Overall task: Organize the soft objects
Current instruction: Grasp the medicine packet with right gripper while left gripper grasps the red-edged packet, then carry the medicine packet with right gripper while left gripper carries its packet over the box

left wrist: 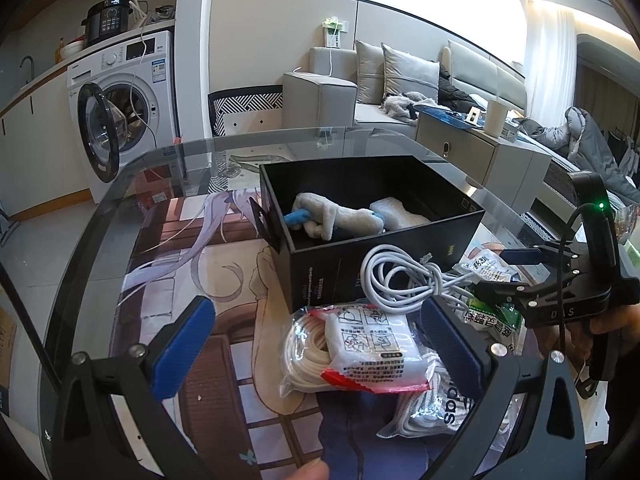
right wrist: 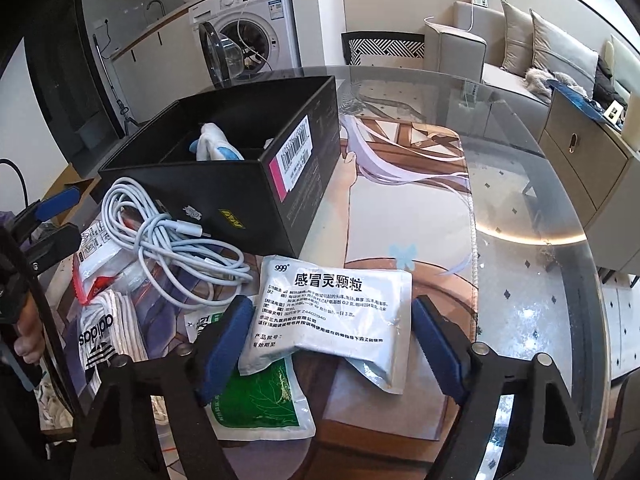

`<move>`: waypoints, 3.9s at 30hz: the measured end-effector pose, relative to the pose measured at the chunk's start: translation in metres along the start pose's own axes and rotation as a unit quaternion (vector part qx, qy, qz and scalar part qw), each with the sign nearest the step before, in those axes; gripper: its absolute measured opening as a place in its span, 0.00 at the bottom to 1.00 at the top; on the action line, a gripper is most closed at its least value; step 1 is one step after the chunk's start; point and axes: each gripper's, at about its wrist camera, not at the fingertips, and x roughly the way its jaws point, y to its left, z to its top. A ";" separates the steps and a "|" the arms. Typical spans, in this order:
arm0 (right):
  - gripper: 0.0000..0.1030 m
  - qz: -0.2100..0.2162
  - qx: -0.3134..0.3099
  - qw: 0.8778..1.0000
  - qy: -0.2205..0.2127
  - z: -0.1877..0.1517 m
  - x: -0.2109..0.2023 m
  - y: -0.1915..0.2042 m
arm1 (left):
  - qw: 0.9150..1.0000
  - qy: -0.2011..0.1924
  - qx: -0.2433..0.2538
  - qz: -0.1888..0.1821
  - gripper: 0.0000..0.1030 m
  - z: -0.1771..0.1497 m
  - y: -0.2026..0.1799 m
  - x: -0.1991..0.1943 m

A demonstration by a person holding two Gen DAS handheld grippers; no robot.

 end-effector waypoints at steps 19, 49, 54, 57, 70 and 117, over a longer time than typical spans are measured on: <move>0.28 0.017 -0.007 0.999 -0.035 -0.003 -0.020 0.000 | 1.000 -0.003 0.001 -0.004 1.00 0.001 -0.005 -0.002; 0.24 0.022 -0.049 0.995 -0.080 -0.005 -0.055 0.016 | 0.999 0.029 0.015 -0.012 1.00 -0.006 -0.017 0.011; 0.24 0.026 -0.051 0.995 -0.080 -0.005 -0.056 0.017 | 0.999 0.047 0.021 -0.005 1.00 -0.012 -0.018 0.021; 0.24 0.028 -0.052 0.995 -0.080 -0.005 -0.056 0.018 | 0.998 0.053 0.023 -0.006 1.00 -0.013 -0.018 0.023; 0.24 0.033 -0.061 0.994 -0.090 -0.004 -0.062 0.023 | 0.998 0.059 0.013 -0.029 0.47 -0.009 -0.011 0.016; 0.24 0.047 -0.073 0.983 -0.159 0.016 -0.102 0.030 | 0.998 -0.048 0.008 -0.042 0.47 0.049 -0.018 -0.038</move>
